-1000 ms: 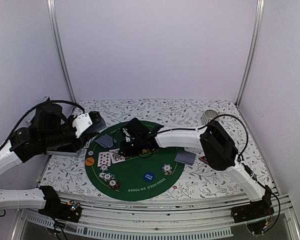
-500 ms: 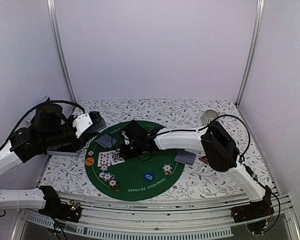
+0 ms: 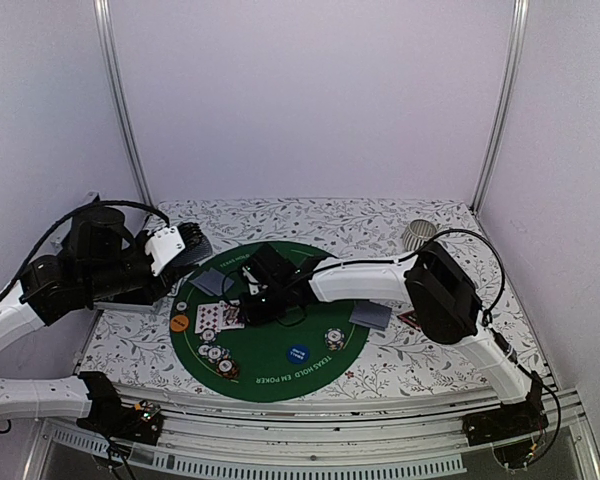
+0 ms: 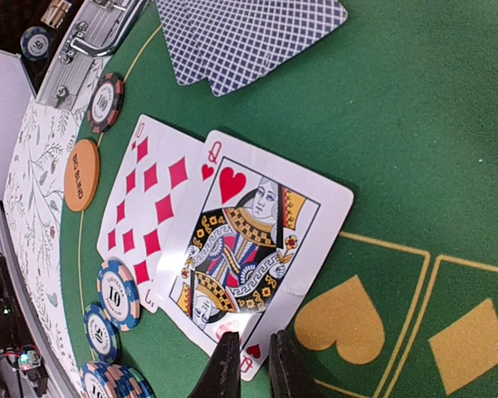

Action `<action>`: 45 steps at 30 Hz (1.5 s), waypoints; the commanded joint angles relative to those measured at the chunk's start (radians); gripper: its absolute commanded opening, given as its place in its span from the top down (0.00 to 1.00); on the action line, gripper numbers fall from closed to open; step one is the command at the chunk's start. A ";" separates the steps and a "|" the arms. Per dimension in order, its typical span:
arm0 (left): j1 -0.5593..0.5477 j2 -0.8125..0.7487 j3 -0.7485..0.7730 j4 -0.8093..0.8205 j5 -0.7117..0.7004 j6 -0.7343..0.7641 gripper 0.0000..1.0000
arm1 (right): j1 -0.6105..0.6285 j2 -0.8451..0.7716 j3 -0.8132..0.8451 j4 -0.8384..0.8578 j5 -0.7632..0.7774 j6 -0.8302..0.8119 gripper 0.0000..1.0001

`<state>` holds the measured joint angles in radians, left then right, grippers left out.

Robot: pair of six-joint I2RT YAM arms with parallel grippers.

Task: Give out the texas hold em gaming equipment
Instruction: Adjust the poker card in the community card area, then pick up the poker card from the face-down deck piles.

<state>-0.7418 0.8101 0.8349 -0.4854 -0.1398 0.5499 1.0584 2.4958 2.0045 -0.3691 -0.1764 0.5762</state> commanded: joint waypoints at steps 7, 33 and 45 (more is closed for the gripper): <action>-0.010 -0.009 -0.005 0.021 0.000 0.001 0.62 | 0.000 -0.107 -0.078 -0.022 0.061 0.000 0.84; -0.015 0.031 0.025 -0.004 0.074 0.024 0.63 | -0.041 -0.405 -0.107 0.295 -0.386 -0.285 0.00; -0.015 0.029 0.028 -0.003 0.085 0.023 0.64 | -0.070 -0.384 -0.077 0.184 -0.221 -0.277 0.15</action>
<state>-0.7460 0.8448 0.8352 -0.4957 -0.0643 0.5728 1.0195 2.1311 1.9255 -0.1200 -0.4976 0.2955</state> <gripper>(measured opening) 0.369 0.904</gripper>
